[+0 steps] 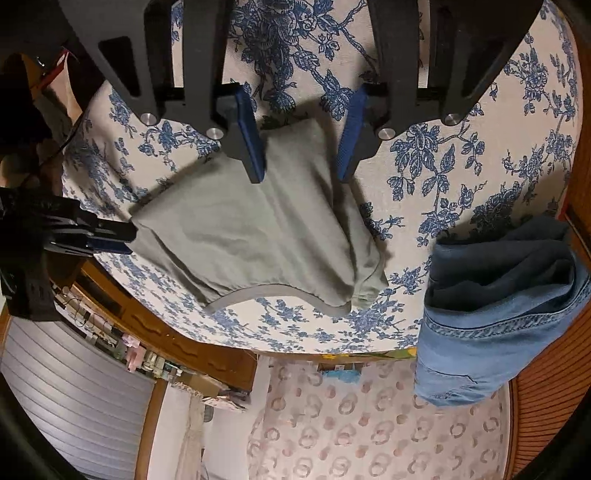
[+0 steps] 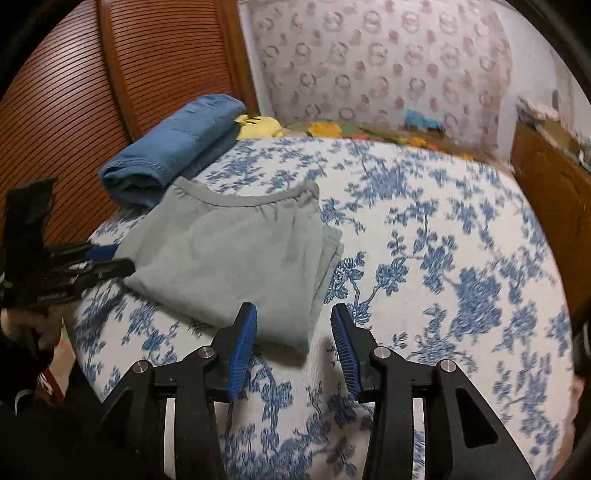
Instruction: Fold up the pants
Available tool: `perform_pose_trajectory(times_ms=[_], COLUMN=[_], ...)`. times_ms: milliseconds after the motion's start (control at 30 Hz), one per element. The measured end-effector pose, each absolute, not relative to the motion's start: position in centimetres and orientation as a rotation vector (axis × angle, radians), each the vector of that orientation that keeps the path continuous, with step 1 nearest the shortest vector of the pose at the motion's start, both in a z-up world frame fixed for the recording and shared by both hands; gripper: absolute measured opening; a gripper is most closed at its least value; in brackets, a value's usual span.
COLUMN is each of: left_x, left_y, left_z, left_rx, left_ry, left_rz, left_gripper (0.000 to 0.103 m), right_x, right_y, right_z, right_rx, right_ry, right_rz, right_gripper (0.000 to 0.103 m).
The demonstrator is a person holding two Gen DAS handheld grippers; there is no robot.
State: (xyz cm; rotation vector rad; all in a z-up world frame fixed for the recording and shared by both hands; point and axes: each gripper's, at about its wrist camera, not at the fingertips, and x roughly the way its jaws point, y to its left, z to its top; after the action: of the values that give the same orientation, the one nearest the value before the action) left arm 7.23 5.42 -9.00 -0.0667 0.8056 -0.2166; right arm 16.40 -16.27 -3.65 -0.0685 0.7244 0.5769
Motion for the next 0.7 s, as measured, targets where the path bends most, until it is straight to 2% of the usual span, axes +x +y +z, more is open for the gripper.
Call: perform_pose_trajectory(times_ms=[233,300,333,400,467,533,700], left_x=[7.6,7.7,7.7,7.7,7.5,7.3,6.3], left_y=[5.1,5.1,5.0,4.7,4.3,4.3,4.5], left_z=[-9.1,-9.1,-9.2,-9.2,-9.0,-8.7,-7.5], left_rx=[-0.061,-0.06,-0.062,-0.052,-0.032,-0.032,-0.036], left_ry=[0.803,0.801,0.806,0.806,0.803,0.8,0.779], left_rz=[-0.205,-0.207,-0.218,-0.225,-0.223,-0.228,-0.253], left_gripper=[0.042,0.038,0.032,0.026,0.019,0.015,0.014], right_x=[17.2,17.2,17.2,16.9,16.6,16.2,14.9], right_y=[-14.8,-14.5,-14.5,-14.5,-14.3,-14.2,-14.7], right_z=[-4.0,-4.1,-4.1,-4.2,-4.1,-4.1,-3.8], right_rx=[-0.083,-0.092,-0.091,-0.087,-0.104,-0.11,-0.114], right_ry=[0.746,0.75,0.749,0.76,0.752,0.743,0.728], right_rz=[0.544,0.542,0.547,0.578,0.594,0.594,0.612], right_gripper=[0.044,0.044,0.039,0.022,0.011,0.007,0.006])
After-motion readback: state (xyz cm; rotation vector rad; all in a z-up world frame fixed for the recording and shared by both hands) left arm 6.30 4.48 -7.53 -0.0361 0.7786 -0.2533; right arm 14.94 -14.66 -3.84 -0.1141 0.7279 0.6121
